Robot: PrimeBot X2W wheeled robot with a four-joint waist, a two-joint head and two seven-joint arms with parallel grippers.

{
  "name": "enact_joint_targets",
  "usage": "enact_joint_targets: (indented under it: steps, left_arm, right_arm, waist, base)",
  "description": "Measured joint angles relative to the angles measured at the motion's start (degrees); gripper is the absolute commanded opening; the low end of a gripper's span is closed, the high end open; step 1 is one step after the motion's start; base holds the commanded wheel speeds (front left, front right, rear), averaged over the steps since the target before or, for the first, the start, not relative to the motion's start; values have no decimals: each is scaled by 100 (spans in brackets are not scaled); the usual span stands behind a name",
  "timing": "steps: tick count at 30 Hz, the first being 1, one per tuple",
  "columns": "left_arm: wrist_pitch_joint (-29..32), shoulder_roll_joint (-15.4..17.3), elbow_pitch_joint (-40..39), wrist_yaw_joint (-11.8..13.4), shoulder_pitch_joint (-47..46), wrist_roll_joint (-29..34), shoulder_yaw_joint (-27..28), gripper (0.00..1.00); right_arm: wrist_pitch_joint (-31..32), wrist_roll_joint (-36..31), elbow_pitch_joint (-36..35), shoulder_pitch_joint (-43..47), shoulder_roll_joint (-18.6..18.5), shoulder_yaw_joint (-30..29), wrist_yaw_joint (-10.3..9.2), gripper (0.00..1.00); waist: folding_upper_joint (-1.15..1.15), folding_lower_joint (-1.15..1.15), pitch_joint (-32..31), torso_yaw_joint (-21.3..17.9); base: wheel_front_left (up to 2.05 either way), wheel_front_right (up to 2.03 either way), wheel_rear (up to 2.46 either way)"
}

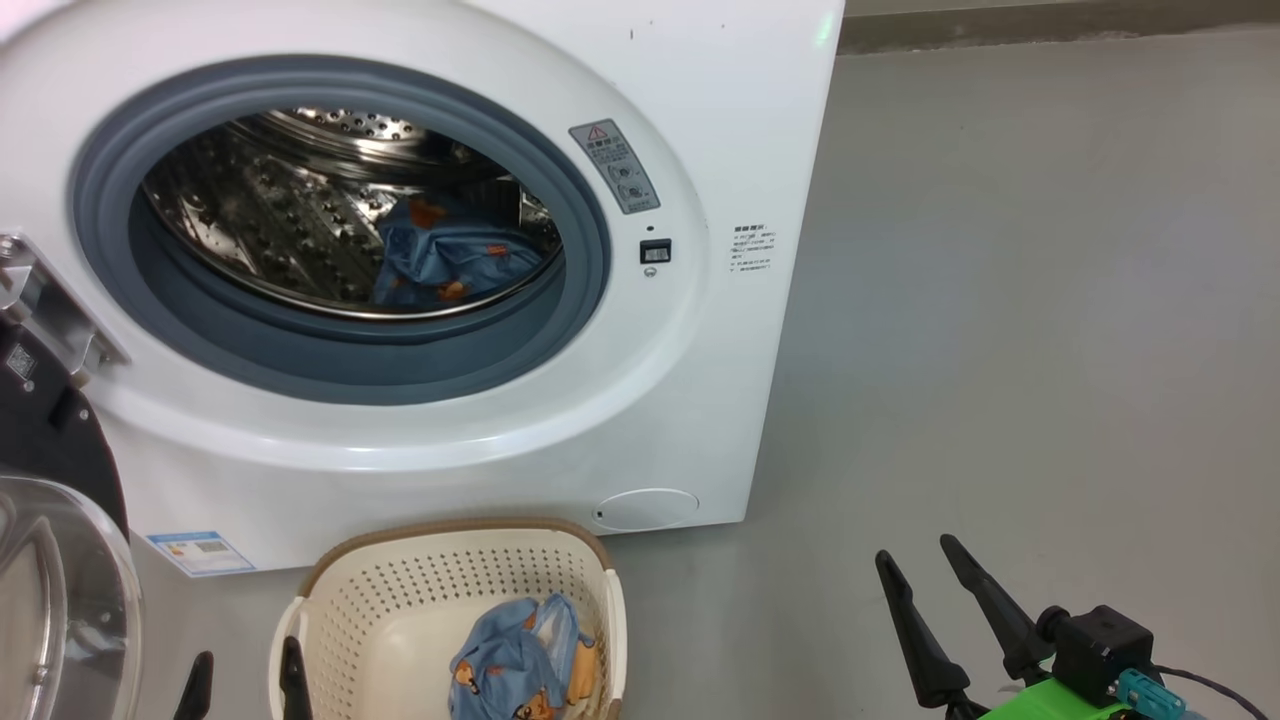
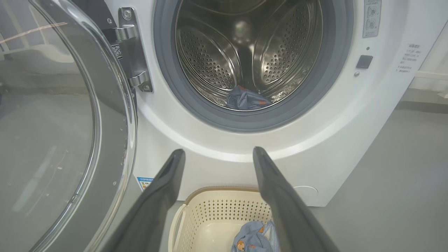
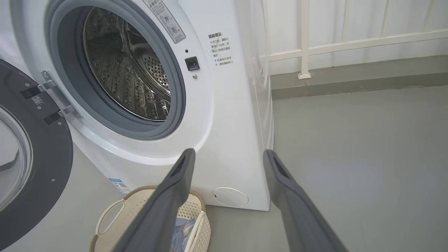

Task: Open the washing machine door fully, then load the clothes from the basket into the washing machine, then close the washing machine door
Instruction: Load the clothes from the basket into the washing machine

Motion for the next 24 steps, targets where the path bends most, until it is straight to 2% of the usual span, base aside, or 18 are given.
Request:
enact_joint_targets:
  steps: [14,24]
  left_arm:
    - [-18,-175,-144,-21,83,64,200,100]
    - [-19,-227,-110,-176,77,158,246,100]
  right_arm:
    - [0,-94,-27,0,-4,1,0,100]
    - [0,-93,-24,-1,-11,2,0,100]
  waist:
    - [0,0,52,-20]
    - [0,0,115,-1]
  base:
    - [0,0,0]
    - [0,0,0]
